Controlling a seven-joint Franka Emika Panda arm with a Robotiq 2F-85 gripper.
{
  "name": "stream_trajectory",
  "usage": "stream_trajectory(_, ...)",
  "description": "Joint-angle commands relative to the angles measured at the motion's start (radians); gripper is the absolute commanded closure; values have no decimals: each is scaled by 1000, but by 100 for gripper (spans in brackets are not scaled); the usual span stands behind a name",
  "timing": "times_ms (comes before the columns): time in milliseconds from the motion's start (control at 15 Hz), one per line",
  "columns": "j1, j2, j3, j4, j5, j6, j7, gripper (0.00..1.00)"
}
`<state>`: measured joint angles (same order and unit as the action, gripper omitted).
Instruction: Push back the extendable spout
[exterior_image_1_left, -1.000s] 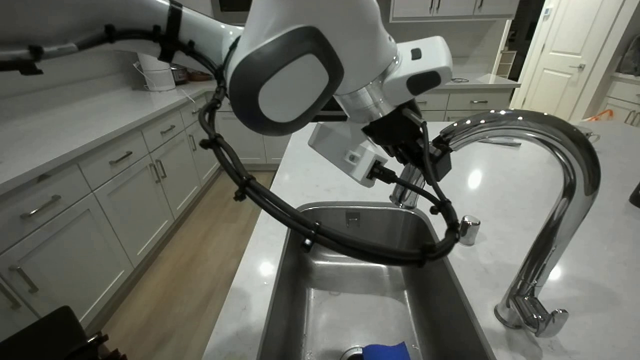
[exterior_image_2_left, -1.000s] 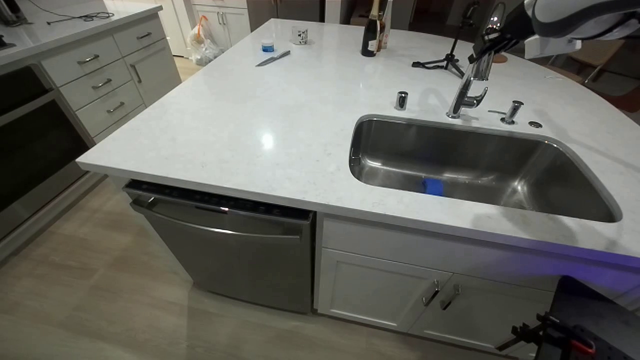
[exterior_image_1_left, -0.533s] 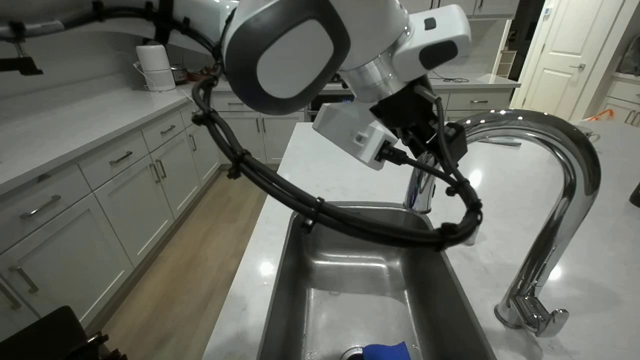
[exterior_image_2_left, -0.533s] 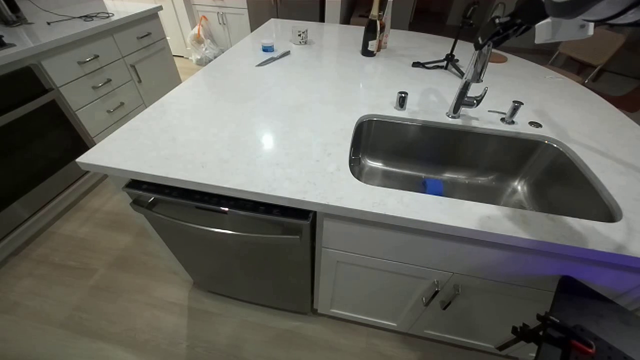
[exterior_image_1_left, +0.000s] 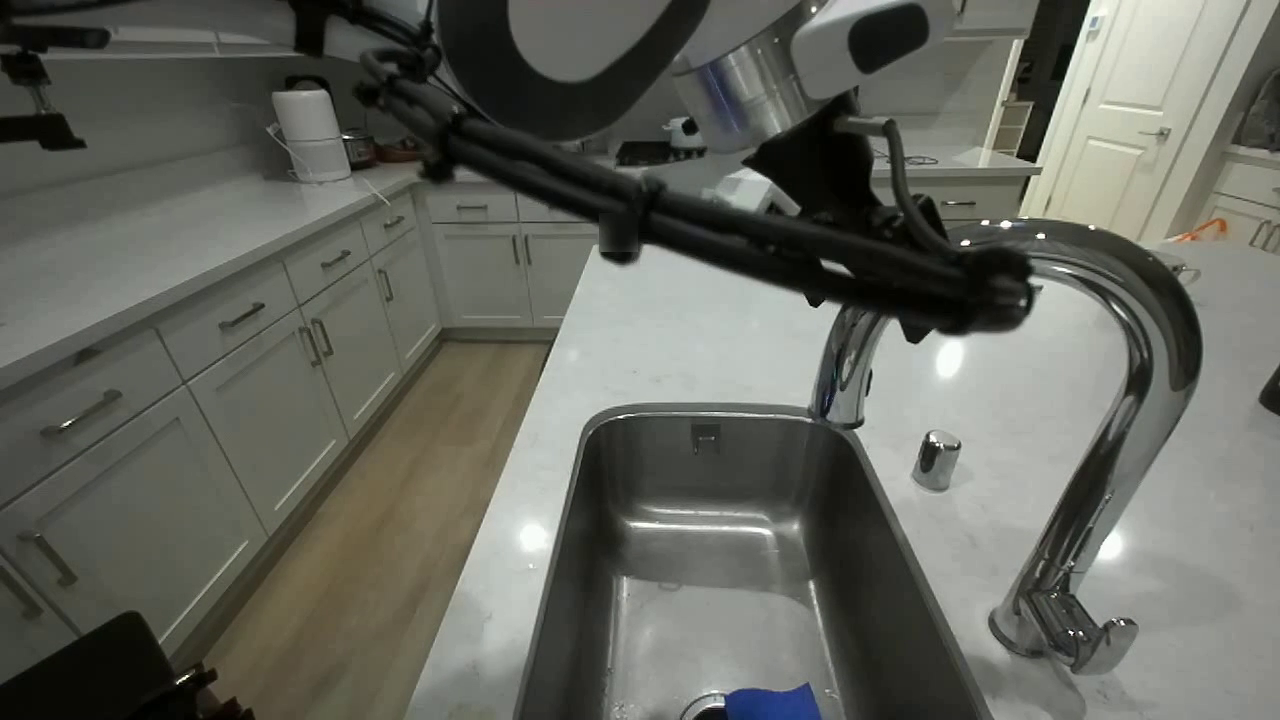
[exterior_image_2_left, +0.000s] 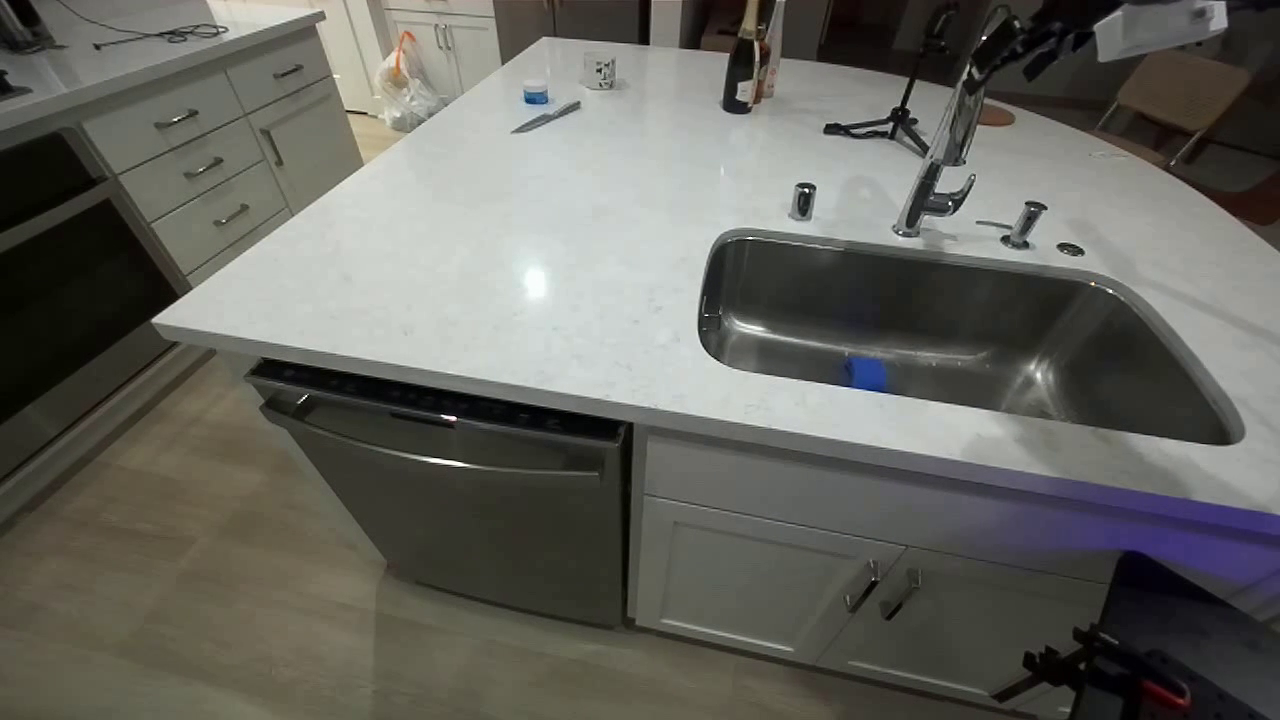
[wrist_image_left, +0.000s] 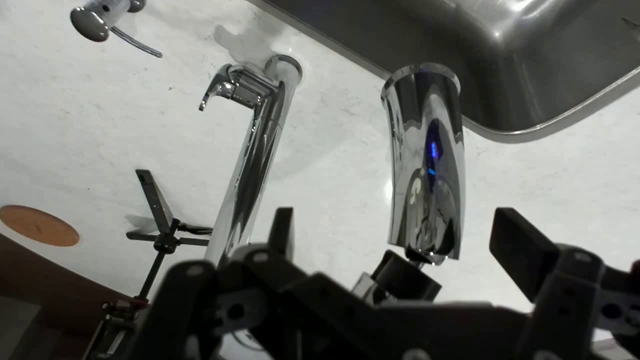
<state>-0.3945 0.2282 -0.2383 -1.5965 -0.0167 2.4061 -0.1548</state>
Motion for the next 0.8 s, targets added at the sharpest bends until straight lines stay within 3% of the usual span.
stream_trajectory(0, 32, -16, -12, -4, -24, -41, 9, 0)
stream_trajectory(200, 56, -14, -15, -59, -50, 51, 52, 0)
stream_trajectory(400, 96, -21, -36, -160, -146, 243, 151, 0)
stream_trajectory(600, 158, -5, -114, -254, -399, 448, 396, 0)
stream_trajectory(733, 241, 18, -237, -271, -563, 505, 570, 0)
